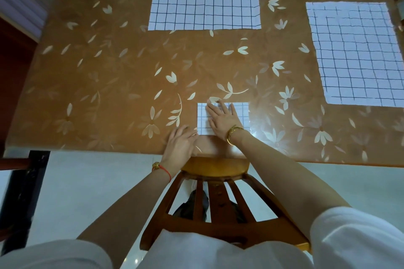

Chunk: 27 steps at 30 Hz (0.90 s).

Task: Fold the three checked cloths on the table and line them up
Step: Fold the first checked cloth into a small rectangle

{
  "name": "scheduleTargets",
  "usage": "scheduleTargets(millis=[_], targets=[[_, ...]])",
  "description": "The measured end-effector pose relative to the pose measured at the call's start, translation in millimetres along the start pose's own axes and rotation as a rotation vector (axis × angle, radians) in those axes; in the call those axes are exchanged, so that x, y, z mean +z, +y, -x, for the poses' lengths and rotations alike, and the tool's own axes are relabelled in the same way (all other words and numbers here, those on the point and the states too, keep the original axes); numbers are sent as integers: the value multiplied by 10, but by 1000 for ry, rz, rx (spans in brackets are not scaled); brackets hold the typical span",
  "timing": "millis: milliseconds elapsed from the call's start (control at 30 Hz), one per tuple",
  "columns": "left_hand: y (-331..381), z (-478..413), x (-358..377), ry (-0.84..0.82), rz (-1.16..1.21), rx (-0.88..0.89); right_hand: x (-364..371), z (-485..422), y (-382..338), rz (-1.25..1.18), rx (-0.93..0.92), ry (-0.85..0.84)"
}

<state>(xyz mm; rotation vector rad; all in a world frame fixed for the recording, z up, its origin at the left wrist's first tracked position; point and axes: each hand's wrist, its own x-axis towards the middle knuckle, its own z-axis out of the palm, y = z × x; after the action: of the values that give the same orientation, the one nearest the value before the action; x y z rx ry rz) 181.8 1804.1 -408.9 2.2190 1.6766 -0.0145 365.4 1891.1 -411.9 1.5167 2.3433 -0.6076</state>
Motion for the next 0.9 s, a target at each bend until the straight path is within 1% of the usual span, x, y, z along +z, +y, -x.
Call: scheduleTargets(millis=[67,133,233,300,367,467,533,633,733,833,900], targets=[[-10,80,7,8,-10,28,7,2,-4,-2,-1,-2],[-4,109,11,46,9,18,10,22,-7,-6,-10,21],[53,52,-35,129,74,-71,18,119,-34,-11,-39,120],[96,-33,-58,142,72,-84,52,234,-75,-16,-64,174],[135,-125,-60,88,40,-74,137,347,-117,-18,-80,182],[183,-230,-30,-26,-7,-105,295,459,-150,-32,-57,130],[216,-262,-3,-66,-28,-125,411,514,-133,6,-55,90],[245,-267,0,-62,-50,-141,574,611,-51,77,-79,73],[226,-266,-2,-56,-56,-145,658,727,69,146,-55,89],[215,-283,-14,-61,-67,-148,701,883,255,146,26,89],[225,-298,-24,-69,-68,-150,708,993,410,143,126,94]])
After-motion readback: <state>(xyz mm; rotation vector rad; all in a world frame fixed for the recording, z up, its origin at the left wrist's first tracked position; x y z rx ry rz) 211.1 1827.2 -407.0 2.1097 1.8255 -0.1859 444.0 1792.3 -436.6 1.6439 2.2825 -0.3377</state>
